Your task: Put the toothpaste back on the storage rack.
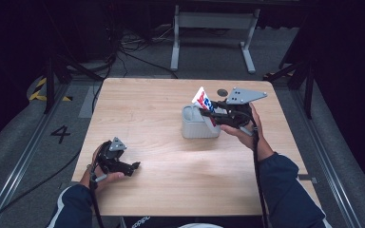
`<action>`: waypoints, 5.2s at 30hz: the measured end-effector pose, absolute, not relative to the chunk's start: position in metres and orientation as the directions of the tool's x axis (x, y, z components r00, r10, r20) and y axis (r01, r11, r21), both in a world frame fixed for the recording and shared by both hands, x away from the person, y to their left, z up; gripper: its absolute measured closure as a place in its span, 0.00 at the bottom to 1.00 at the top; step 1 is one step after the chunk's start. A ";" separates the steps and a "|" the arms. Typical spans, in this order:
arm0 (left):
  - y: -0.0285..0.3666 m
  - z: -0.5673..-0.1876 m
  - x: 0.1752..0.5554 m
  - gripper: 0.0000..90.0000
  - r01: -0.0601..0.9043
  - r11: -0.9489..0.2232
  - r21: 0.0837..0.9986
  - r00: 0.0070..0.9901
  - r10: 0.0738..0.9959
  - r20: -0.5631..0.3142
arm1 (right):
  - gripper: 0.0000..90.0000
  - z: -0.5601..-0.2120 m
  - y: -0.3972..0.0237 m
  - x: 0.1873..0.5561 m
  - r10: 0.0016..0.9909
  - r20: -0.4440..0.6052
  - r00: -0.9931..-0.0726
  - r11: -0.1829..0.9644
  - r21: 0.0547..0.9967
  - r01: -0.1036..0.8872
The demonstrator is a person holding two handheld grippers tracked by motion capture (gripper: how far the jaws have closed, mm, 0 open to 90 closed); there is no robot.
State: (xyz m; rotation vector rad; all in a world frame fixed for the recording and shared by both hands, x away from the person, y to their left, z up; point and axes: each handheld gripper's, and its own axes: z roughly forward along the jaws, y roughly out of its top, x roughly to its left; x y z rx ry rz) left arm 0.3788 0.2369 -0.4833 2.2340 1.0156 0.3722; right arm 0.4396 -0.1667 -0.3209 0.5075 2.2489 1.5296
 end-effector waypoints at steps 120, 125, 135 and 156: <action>0.237 -0.483 0.378 0.00 0.570 -0.486 0.663 0.656 0.754 -0.010 | 0.67 -0.374 -0.170 0.491 0.539 -0.090 -0.838 0.468 0.859 0.209; 0.237 -0.483 0.379 0.00 0.567 -0.488 0.663 0.657 0.754 -0.007 | 0.67 -0.375 -0.168 0.489 0.529 -0.095 -0.843 0.496 0.841 0.216; 0.237 -0.483 0.378 0.00 0.569 -0.487 0.662 0.657 0.754 -0.009 | 0.66 -0.376 -0.169 0.489 0.525 -0.094 -0.846 0.530 0.813 0.239; 0.237 -0.483 0.378 0.00 0.570 -0.487 0.662 0.657 0.754 -0.010 | 0.65 -0.369 -0.178 0.487 0.550 -0.064 -0.833 0.483 0.838 0.254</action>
